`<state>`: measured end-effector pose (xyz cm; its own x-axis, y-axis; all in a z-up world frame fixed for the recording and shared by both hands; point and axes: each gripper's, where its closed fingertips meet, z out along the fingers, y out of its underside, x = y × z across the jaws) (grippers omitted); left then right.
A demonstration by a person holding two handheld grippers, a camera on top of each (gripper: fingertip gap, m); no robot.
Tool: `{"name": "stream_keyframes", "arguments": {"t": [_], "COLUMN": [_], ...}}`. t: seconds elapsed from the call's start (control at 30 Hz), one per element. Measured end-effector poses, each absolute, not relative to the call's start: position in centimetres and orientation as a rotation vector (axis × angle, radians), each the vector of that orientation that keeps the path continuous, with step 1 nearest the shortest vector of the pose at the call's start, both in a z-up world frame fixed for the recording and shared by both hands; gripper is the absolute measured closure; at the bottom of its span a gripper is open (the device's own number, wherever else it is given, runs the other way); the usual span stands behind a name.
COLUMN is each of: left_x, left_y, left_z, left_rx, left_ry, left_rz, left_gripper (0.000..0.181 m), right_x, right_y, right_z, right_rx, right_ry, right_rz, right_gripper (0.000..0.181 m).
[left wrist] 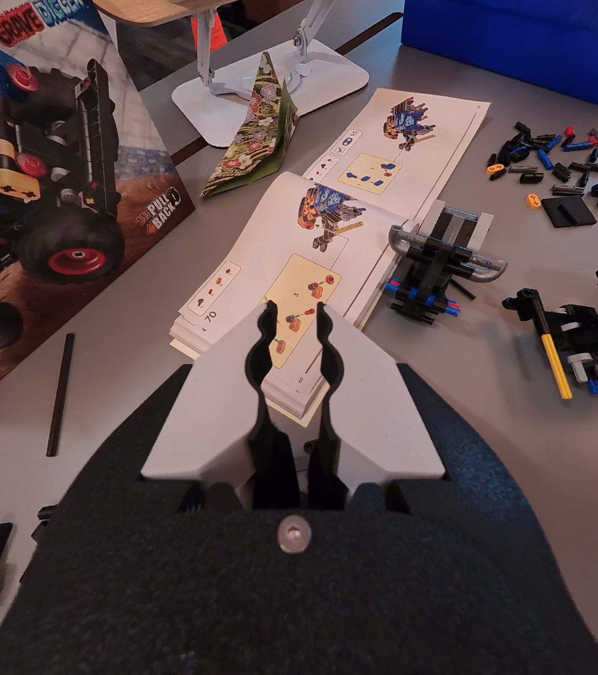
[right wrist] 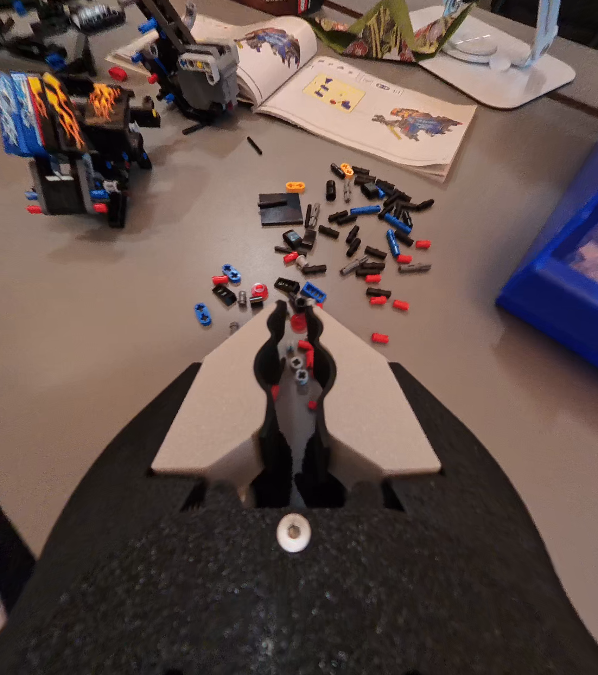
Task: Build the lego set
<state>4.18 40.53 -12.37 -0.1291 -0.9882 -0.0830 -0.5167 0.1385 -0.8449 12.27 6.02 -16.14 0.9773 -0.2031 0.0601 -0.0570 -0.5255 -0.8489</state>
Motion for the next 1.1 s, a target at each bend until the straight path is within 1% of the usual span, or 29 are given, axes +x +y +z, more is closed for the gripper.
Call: {"name": "stream_keyframes", "arguments": {"t": [0.17,0.43,0.67,0.8,0.93,1.1], "left_x": [4.1,4.0,4.0,3.9,3.9,4.0], "left_y": [40.5,40.4,40.1,40.2,40.4,40.6], "left_z": [-12.3,-12.1,-11.8,-11.4,-11.0,-11.2], "left_rx": [-1.449,-1.434,-1.415,-1.409,-1.404,-1.405], "left_ry": [1.744,1.749,1.752,1.740,1.722,1.718], "left_rz": [-0.876,-0.867,-0.864,-0.867,-0.874,-0.885], "left_gripper": [0.162,0.162,0.162,0.162,0.163,0.164], "right_x": [13.0,12.8,12.9,12.1,6.2,-3.5], "right_y": [7.4,7.9,8.1,9.0,11.1,13.8], "right_z": [-17.0,-19.1,-18.6,-16.3,-13.3,-13.6], "right_rx": [-2.287,-2.415,-2.393,-2.318,-2.168,-2.092], "right_ry": [-0.016,-0.160,-0.166,-0.182,-0.335,-0.500], "right_rz": [-0.192,-0.116,-0.098,-0.111,0.058,0.301], "right_gripper": [0.165,0.170,0.174,0.174,0.173,0.173]}}
